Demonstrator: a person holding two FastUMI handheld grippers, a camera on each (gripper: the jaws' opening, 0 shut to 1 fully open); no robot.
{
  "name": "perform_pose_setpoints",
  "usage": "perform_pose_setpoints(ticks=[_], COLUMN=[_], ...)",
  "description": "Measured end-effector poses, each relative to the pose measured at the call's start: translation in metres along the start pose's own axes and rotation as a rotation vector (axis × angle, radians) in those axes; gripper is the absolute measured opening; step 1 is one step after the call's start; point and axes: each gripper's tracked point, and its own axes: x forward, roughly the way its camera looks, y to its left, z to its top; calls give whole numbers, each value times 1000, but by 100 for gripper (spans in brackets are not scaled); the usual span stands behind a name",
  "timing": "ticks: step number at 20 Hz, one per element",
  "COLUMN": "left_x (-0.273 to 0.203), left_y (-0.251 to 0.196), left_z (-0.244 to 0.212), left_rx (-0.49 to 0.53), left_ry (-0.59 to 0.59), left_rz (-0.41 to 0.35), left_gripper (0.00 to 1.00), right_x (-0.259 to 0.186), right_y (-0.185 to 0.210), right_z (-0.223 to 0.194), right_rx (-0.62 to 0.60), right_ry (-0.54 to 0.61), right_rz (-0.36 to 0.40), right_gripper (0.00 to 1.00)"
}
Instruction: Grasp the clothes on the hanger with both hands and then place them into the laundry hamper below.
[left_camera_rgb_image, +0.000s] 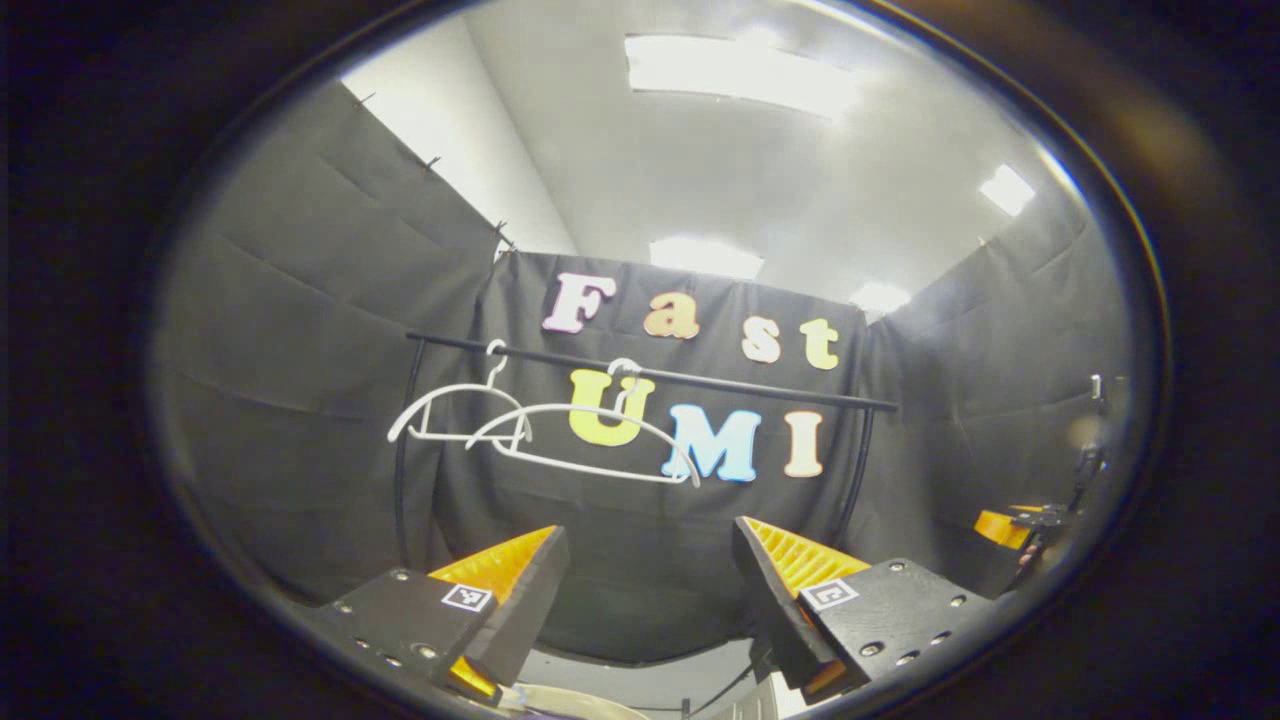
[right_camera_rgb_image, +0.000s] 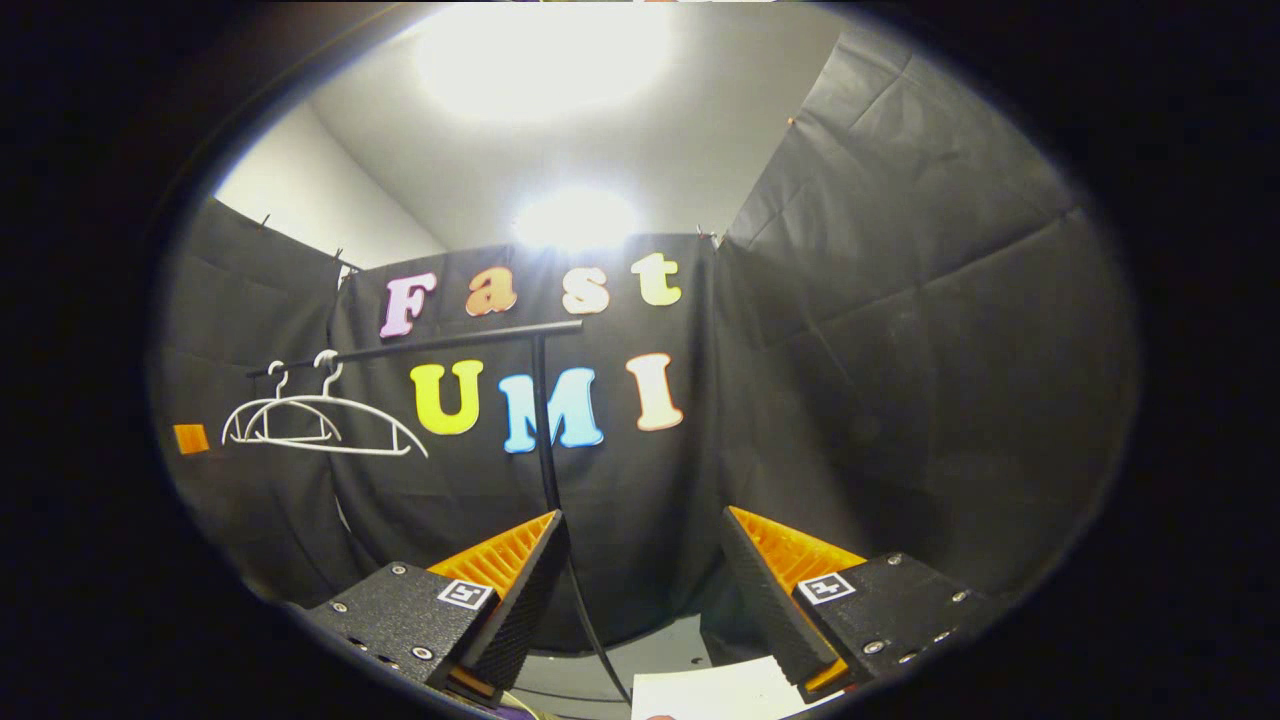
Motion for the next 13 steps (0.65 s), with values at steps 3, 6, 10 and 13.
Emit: perform_pose_setpoints(ticks=[3, 6, 10, 13], left_x=[-9, -18, -21, -22], left_y=[11, 26, 35, 42], left_z=[7, 13, 6, 1], left_rx=[17, 33, 19, -12], left_ry=[12, -8, 18, 31], left_rz=[12, 47, 69, 85], left_gripper=[95, 91, 100, 100], right_x=[-6, -15, -22, -22], right_y=[-18, -36, -40, -34], right_z=[9, 10, 7, 6], right_rx=[3, -36, -68, -67], right_ry=[-14, -16, 5, 21], right_rz=[-36, -68, -66, -43], right_gripper=[95, 94, 95, 94])
